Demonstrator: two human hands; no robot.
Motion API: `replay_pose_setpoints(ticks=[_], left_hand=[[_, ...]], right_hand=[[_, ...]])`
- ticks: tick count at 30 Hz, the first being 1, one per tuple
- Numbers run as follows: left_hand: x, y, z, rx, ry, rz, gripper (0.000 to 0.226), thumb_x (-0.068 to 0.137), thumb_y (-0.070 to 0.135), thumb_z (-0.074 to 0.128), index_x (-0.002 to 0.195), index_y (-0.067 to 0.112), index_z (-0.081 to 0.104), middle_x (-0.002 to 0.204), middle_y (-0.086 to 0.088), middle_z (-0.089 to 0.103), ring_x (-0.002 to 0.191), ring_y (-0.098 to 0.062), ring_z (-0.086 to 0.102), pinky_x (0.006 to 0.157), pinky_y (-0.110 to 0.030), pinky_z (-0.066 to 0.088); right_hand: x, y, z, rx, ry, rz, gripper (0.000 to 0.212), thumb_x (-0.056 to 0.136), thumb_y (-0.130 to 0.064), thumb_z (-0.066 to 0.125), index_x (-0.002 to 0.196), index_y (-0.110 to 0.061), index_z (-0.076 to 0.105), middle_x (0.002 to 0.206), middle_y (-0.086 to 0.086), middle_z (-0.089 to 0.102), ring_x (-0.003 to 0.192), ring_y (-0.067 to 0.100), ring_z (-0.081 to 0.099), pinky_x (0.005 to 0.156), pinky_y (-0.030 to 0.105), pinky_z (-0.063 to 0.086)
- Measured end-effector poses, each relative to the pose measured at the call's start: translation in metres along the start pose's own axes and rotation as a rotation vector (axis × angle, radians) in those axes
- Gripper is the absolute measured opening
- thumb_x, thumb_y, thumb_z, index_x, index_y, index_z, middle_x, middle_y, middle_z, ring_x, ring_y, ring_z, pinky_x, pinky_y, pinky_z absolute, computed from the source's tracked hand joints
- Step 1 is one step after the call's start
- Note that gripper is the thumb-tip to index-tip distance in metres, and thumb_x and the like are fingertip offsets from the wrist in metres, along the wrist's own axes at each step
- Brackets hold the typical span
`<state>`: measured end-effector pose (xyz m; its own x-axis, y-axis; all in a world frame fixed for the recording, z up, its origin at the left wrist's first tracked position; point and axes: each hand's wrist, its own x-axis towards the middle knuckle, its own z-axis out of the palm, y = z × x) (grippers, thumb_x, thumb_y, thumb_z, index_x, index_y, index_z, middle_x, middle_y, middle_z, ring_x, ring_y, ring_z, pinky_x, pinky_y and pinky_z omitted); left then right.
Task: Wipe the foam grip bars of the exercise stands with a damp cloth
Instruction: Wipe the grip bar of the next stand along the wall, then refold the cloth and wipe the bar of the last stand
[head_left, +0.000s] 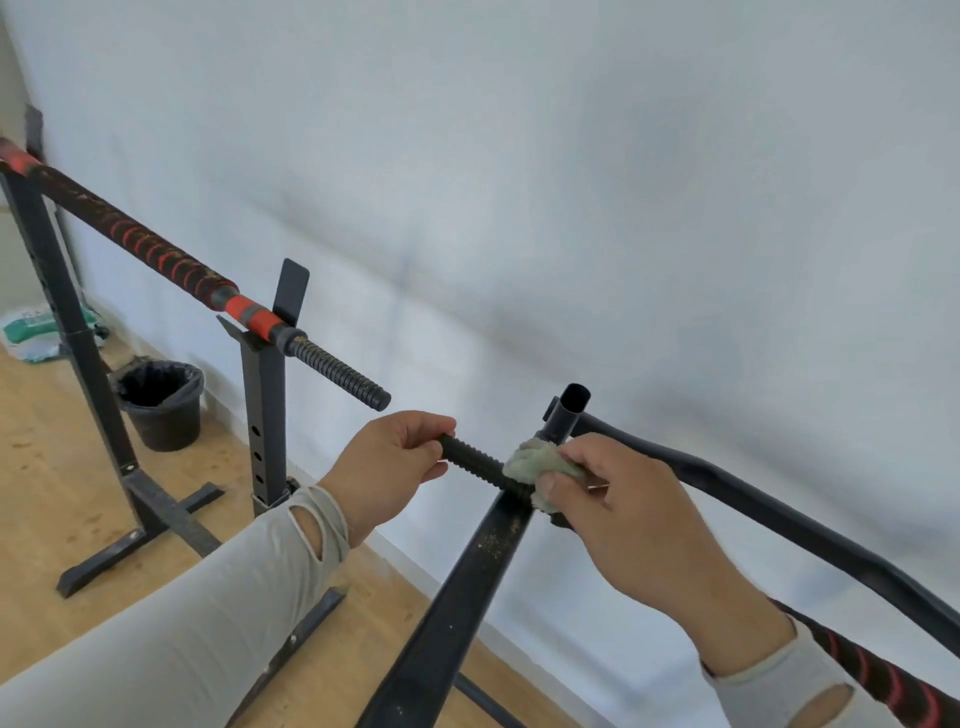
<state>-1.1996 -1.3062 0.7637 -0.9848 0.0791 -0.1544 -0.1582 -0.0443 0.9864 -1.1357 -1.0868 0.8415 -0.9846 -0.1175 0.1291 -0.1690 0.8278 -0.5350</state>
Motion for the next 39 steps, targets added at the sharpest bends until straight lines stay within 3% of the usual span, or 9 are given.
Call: replay_pose_setpoints(ticks=[3,7,10,13,16,22,29,32,39], left_hand=[[-0.027,0.019,-0.004,0.281,0.04,0.068,0.028,0.1,0.027,0.057,0.127,0.034,0.062,0.122,0.008,0.066,0.11,-0.01,0.064,0.077,-0.012,0.05],[-0.093,0.068,-0.01,0.255,0.014,0.289,0.041,0.09,0.057,0.059,0.129,0.041,0.061,0.122,0.019,0.066,0.114,0.007,0.059,0.096,-0.019,0.043],[-0.144,0.094,-0.011,0.242,-0.09,0.38,0.039,0.09,0.042,0.069,0.124,0.026,0.066,0.116,0.002,0.073,0.108,-0.013,0.069,0.094,-0.033,0.053],[-0.189,0.102,-0.012,0.177,0.095,0.447,0.016,0.094,0.026,0.068,0.1,0.011,0.07,0.094,-0.017,0.074,0.085,-0.04,0.069,0.077,-0.046,0.059],[-0.234,0.099,-0.015,0.169,0.378,0.442,0.021,0.092,0.032,0.07,0.09,0.011,0.068,0.078,-0.01,0.071,0.062,-0.022,0.063,0.055,-0.029,0.052],[-0.325,0.082,-0.032,0.058,0.534,0.364,0.058,0.082,0.051,0.073,0.098,-0.004,0.061,0.081,-0.013,0.066,0.071,-0.025,0.062,0.071,-0.042,0.054],[-0.399,0.067,-0.074,0.132,0.674,0.294,0.025,0.097,0.032,0.063,0.087,0.013,0.075,0.095,-0.01,0.076,0.085,-0.013,0.065,0.084,-0.032,0.051],[-0.419,0.068,-0.09,0.2,0.734,0.317,0.023,0.096,0.029,0.063,0.081,0.018,0.077,0.086,0.001,0.077,0.078,-0.012,0.066,0.079,-0.03,0.05],[-0.464,0.073,-0.151,0.372,0.513,0.325,0.029,0.097,0.034,0.063,0.081,0.012,0.073,0.08,-0.028,0.059,0.068,-0.024,0.05,0.069,-0.038,0.043]], right_hand=[[-0.006,-0.016,0.003,0.318,0.014,0.074,0.02,0.099,-0.044,0.06,0.093,-0.027,0.07,0.084,0.002,0.071,0.081,0.021,0.071,0.083,0.053,0.06],[-0.019,-0.05,-0.001,0.667,-0.047,0.147,0.025,0.101,-0.04,0.059,0.096,-0.023,0.076,0.094,0.001,0.077,0.091,0.021,0.076,0.086,0.041,0.063],[-0.04,-0.081,-0.006,0.787,-0.176,0.083,0.029,0.103,-0.041,0.056,0.1,-0.02,0.076,0.095,0.003,0.079,0.091,0.021,0.077,0.085,0.042,0.062],[-0.073,-0.109,-0.009,0.81,-0.298,-0.009,0.033,0.102,-0.048,0.053,0.107,-0.021,0.071,0.094,0.003,0.079,0.087,0.02,0.077,0.078,0.037,0.062],[-0.107,-0.127,-0.006,0.749,-0.334,-0.073,0.036,0.092,-0.061,0.06,0.116,-0.034,0.06,0.094,-0.007,0.076,0.084,0.011,0.076,0.069,0.029,0.06],[-0.164,-0.161,0.012,0.747,-0.291,-0.234,0.022,0.095,-0.043,0.065,0.087,-0.025,0.073,0.074,0.0,0.067,0.069,0.02,0.063,0.073,0.04,0.055],[-0.207,-0.202,0.029,0.853,-0.386,-0.188,0.028,0.099,-0.031,0.062,0.074,-0.033,0.074,0.067,0.006,0.049,0.067,0.015,0.047,0.07,0.036,0.051],[-0.22,-0.215,0.044,0.817,-0.389,-0.183,0.024,0.098,-0.023,0.06,0.085,-0.035,0.078,0.079,-0.012,0.071,0.084,0.01,0.065,0.095,0.048,0.056],[-0.244,-0.27,0.081,0.838,-0.395,-0.27,0.03,0.101,-0.026,0.056,0.127,-0.037,0.066,0.122,-0.027,0.065,0.117,-0.004,0.059,0.108,0.031,0.046]])
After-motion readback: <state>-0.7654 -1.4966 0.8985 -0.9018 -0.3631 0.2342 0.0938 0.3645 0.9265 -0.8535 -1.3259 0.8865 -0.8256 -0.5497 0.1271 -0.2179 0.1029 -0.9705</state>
